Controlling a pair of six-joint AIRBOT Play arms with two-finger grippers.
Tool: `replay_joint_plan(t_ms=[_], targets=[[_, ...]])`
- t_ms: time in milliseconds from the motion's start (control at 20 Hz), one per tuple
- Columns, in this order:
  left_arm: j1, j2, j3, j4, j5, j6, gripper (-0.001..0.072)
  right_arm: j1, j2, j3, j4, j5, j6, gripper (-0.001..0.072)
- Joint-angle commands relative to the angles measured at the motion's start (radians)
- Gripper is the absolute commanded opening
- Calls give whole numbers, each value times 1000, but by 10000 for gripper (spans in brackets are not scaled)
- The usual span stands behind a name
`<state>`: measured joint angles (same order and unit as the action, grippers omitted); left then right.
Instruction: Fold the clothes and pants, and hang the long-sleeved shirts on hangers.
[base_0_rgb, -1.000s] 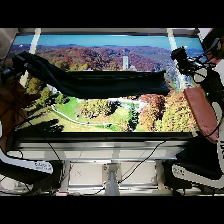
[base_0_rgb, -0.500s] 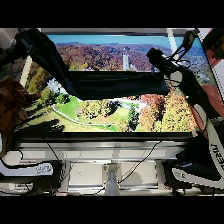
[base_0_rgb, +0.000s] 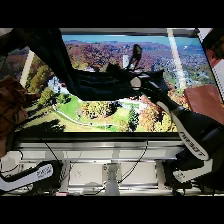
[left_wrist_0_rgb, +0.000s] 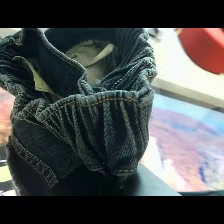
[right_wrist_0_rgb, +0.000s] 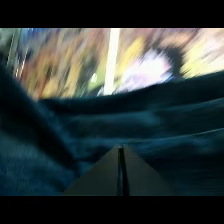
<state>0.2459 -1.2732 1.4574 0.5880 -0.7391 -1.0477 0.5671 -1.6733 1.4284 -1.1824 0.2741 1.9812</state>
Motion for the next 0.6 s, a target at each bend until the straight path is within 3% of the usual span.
replay_joint_plan(t_ms=[0,250,550], targets=[[-43,41,1,-51,-23,1,59,109,-156,168,27,64,0,19],[-95,60,1,-105,-25,0,59,219,-322,341,166,122,0,17],[-109,53,-2,-135,-64,1,59,295,-464,508,178,134,21,18]])
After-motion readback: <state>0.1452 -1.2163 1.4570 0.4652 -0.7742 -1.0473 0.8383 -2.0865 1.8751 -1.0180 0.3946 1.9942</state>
